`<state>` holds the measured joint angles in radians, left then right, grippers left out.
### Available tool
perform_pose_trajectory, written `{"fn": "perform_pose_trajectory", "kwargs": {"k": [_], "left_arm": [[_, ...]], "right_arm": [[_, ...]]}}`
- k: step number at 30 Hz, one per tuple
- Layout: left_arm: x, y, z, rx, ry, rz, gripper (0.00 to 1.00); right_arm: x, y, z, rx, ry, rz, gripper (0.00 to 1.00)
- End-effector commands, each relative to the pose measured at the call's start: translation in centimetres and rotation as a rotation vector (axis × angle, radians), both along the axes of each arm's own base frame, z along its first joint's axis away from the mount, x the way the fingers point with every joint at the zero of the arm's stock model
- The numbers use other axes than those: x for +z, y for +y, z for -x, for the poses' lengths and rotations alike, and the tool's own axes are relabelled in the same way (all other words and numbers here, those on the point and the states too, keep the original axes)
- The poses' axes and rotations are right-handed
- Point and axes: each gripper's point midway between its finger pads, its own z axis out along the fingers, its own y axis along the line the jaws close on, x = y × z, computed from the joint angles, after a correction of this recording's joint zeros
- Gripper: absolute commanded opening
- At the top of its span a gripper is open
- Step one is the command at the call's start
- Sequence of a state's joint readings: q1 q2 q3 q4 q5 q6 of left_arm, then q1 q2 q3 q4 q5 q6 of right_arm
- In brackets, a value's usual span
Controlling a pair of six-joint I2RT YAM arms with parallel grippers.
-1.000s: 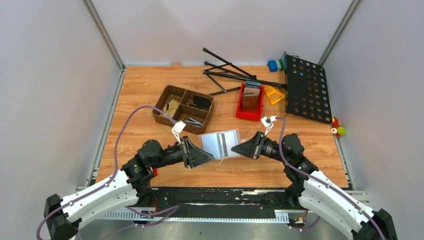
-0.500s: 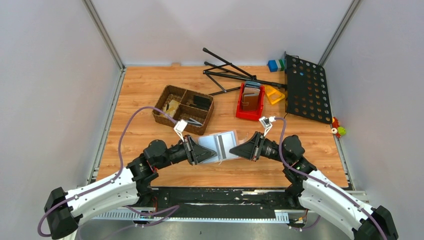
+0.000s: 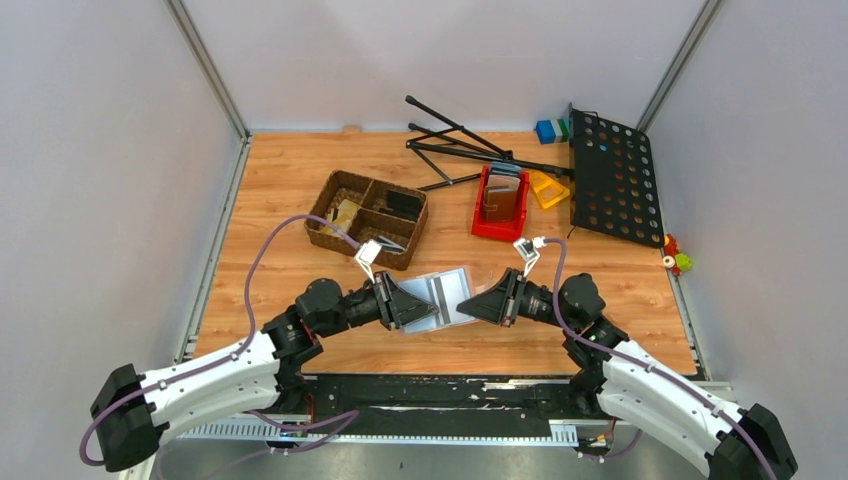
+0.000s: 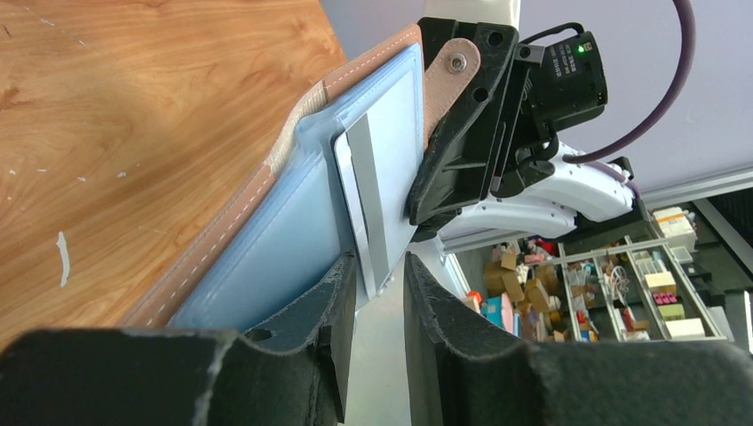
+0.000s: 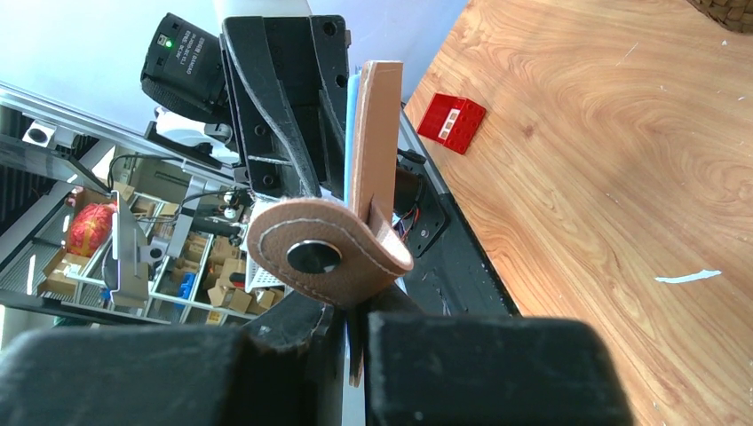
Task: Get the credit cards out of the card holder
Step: Remove the credit card from the card holder.
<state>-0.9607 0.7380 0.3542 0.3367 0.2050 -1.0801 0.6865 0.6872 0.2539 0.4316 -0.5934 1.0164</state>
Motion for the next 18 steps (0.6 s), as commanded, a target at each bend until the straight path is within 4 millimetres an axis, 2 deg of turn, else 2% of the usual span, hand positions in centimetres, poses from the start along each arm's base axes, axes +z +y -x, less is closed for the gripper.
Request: {"fn": "perform_pose_trajectory", "kwargs": {"k": [1,5,13,18], "left_arm": [[0.0,-0.3,-0.1,-0.002,0.009,0.012,0.33],[0.4,-0.2,0.0,0.001,0.014,0.065,0.30],[3.0,0.4,0.5,-0.001,-0.026,0.191,0.15],[4.9,1.0,1.7,-0.051,-0.066,0.294,0.11]], "right_arm": [[3.1,0.3,0.9,0.040,-0.084,-0.089,0.00],[3.2,0.5,1.0,0.047,-0.083,-0.099,0.00],[2.0,0.9,0.7,0.046,-0.047,-0.069,0.00],[1.7,1.3,0.9,0.069,-0.025,-0.091,0.00]]}}
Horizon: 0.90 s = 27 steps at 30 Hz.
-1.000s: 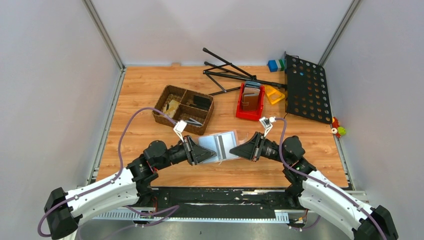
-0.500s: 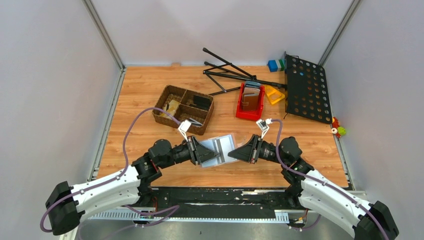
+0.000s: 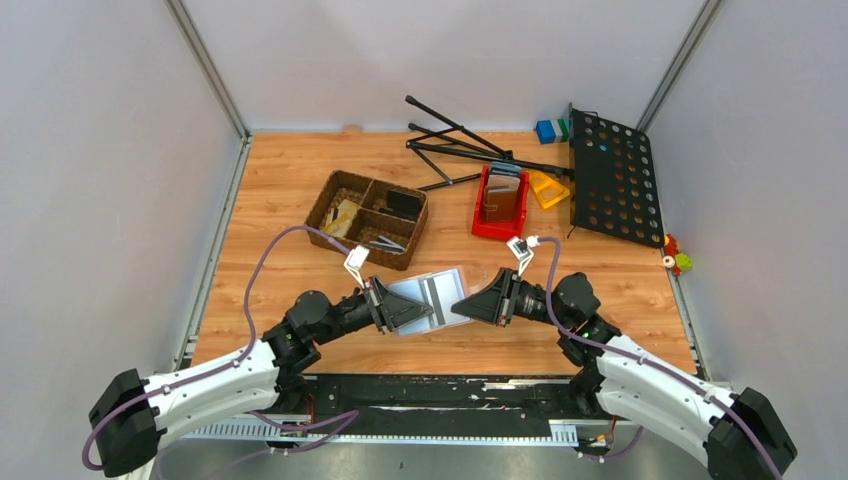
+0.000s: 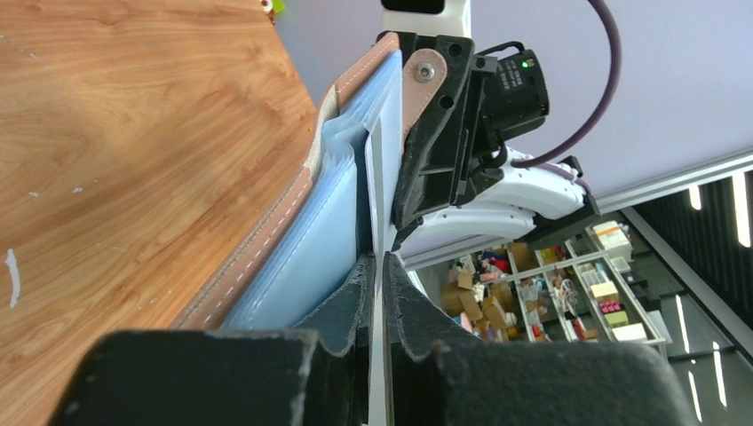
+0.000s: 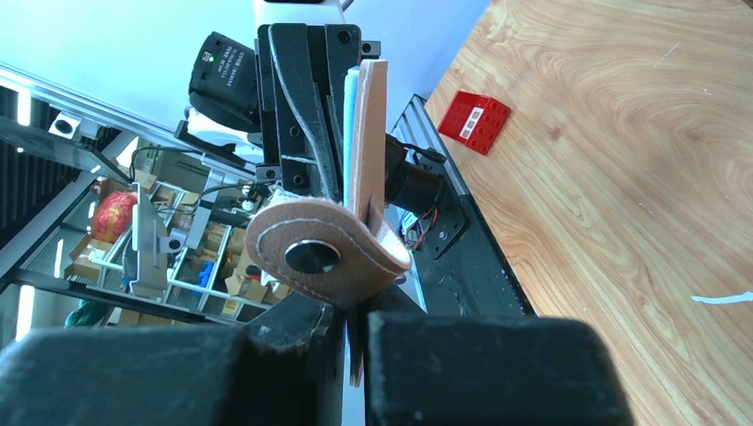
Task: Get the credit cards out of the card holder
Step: Remove the credit card from the card holder.
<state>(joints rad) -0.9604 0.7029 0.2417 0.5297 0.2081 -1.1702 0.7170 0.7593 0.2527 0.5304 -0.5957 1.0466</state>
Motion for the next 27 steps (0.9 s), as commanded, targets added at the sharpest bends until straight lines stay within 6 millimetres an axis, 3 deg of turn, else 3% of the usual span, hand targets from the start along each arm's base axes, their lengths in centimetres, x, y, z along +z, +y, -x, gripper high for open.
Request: {"fn": "perform_pose_trajectory", "kwargs": {"k": [1,9,14,16,17,19,22,27], "left_arm": [[4.6,0.4,1.3,-0.054,-0.093,0.166,0.11],[5.3,-0.3,2.1,-0.118,-0.118,0.170,0.17],[4.7,-0.1,1.7,-0.090,-0.114,0.154,0.12],[4.5,0.1,1.4,-0.069,-0.114,0.141,0.07],[4.4,0.2,1.4,-0.061,-0.119,0.132,0.05],[4.1,0.4,1.3,-0.053,-0.120,0.107,0.02],[3.8,0.6,1.4,-0.048,-0.119,0.093,0.00],[3.6,0.3,1.6,-0.068,-0.118,0.075,0.00]], "right_arm": [[1.5,0.4,0.7,0.039,-0.034,-0.070,0.00],[2.1,1.1,1.3,0.091,-0.038,-0.073,0.00],[2.0,1.1,1.2,0.083,-0.033,-0.074,0.00],[1.8,1.0,1.1,0.065,-0.030,-0.068,0.08],[1.8,0.9,1.0,0.056,-0.031,-0.066,0.20],[1.8,0.7,0.9,0.039,-0.039,-0.064,0.34],[2.1,0.5,0.9,0.031,-0.051,-0.066,0.36],[2.0,0.5,0.7,0.021,-0.043,-0.063,0.29]]}}
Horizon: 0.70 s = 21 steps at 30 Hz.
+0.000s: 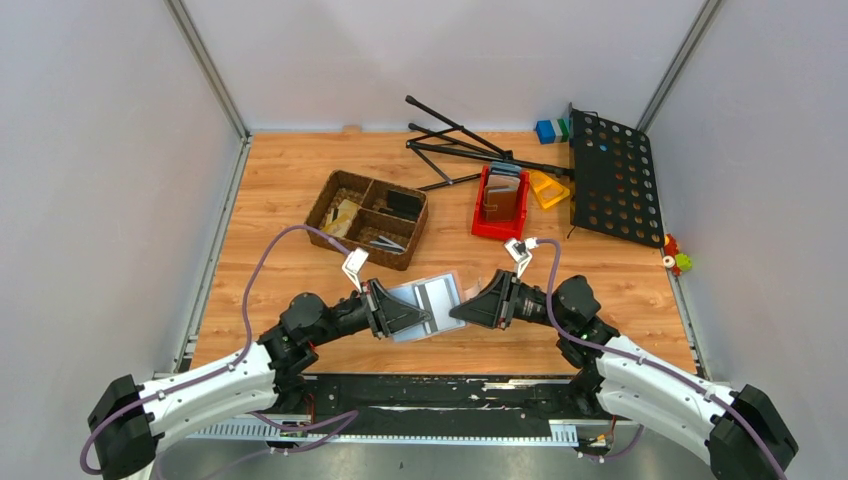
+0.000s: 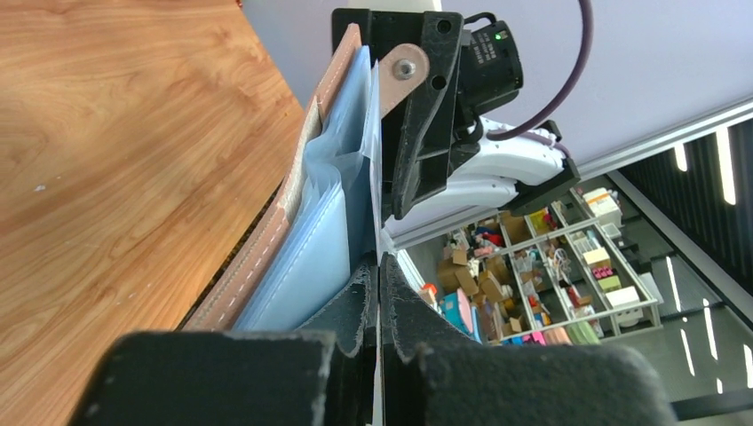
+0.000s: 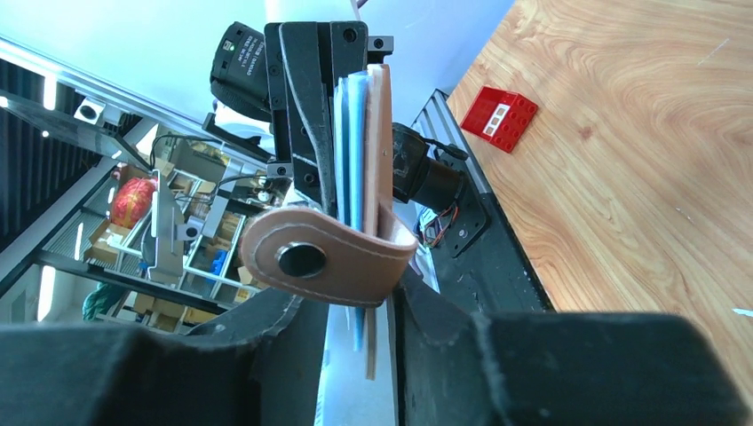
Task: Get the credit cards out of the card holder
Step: Remove the credit card from the card holder.
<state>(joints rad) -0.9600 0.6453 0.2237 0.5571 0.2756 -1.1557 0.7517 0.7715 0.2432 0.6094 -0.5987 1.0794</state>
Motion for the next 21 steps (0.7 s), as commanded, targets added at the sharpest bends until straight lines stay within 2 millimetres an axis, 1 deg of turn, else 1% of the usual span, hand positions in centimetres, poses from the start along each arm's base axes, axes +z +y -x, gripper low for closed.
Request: {"fn": "perform_pose_trajectory", "kwargs": {"k": [1,6,9,14,21], "left_arm": [[2.3,-0.2,0.0,-0.008,-0.059,0.027,0.00],[2.1,-0.3,0.1,-0.017,-0.057,0.017,0.00],[2.0,-0.2,0.0,-0.007,-0.061,0.013,0.00],[2.2,0.0,0.0,-0.006,-0.067,0.018,0.00],[2.2,0.2,0.0,-0.006,-0.068,0.018,0.00]], "right_arm": [[1.0,0.0,-0.3,-0.020,-0.028,-0.017,0.26],[0.8,0.0,-0.5,-0.032,-0.016,-0.014,0.07],[0.6,-0.1,-0.6,-0.043,-0.005,-0.012,0.00],[0.1,-0.5,-0.9,-0.080,0.014,-0.016,0.00],[-0.4,-0.5,-1.1,-0.090,0.039,-0.008,0.00]]}}
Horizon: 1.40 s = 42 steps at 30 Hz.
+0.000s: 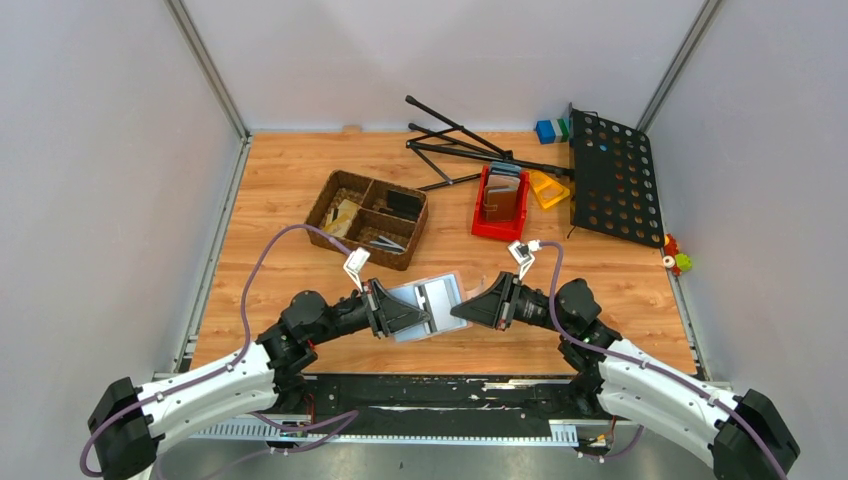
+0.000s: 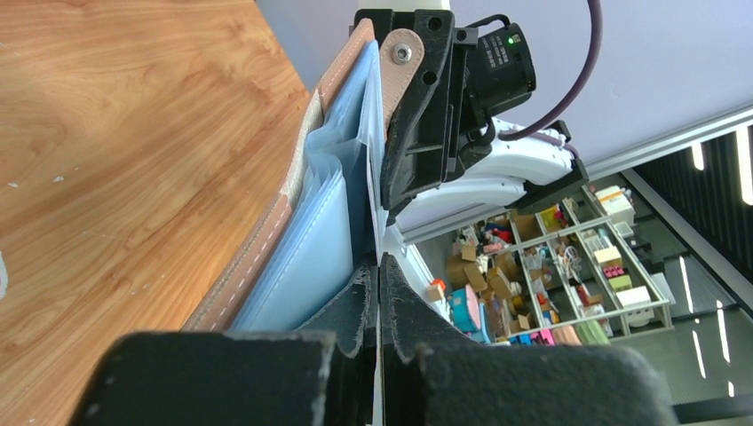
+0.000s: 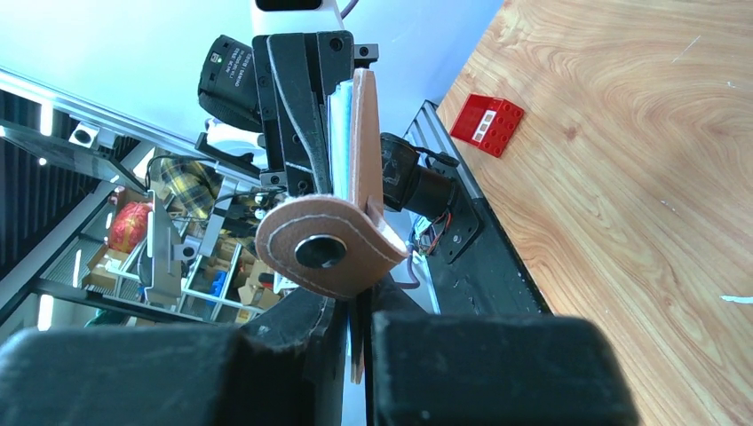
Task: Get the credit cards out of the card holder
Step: Remove the credit card from the card holder, then place the credit card in the storage box.
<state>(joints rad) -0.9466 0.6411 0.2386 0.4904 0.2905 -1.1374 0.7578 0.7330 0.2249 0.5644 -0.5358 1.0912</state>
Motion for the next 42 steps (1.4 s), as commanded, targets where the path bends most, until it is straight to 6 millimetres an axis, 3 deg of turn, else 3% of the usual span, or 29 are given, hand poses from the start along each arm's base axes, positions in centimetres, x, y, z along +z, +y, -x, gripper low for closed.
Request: {"fn": "perform_pose_trajectory", "kwargs": {"k": [1,6,13,19,25,32,36,42], "left_arm": [[3.0,0.2,0.1,-0.008,-0.077,0.064,0.00],[2.7,0.5,-0.1,0.001,-0.074,0.056,0.00],[0.7,2.2,-1.8,0.097,-0.053,-0.076,0.00],[-2.7,6.1,-4.8,0.335,-0.020,-0.362,0.00],[-4.7,9.2,-7.5,0.527,0.008,-0.565,0.00],[-3.1,9.9,-11.9,0.712,0.025,-0.565,0.00],[-3.2,10.7,-14.7,0.837,0.080,-0.565,0.00],[-3.8,9.3,-18.1,0.842,0.143,-0.473,0.00]], "right_arm": [[0.1,-0.2,-0.5,-0.036,0.004,-0.016,0.00],[-0.3,-0.4,-0.9,-0.058,0.016,-0.006,0.00],[-3.1,-2.5,-3.1,-0.229,0.077,0.088,0.00],[-4.5,-4.4,-4.5,-0.354,0.047,0.223,0.00],[-5.3,-5.0,-4.9,-0.379,0.025,0.310,0.00],[-5.3,-5.1,-4.8,-0.368,-0.007,0.331,0.00],[-4.8,-5.3,-4.7,-0.367,-0.047,0.338,0.00],[-4.0,-5.5,-4.3,-0.358,-0.107,0.335,0.00]]}}
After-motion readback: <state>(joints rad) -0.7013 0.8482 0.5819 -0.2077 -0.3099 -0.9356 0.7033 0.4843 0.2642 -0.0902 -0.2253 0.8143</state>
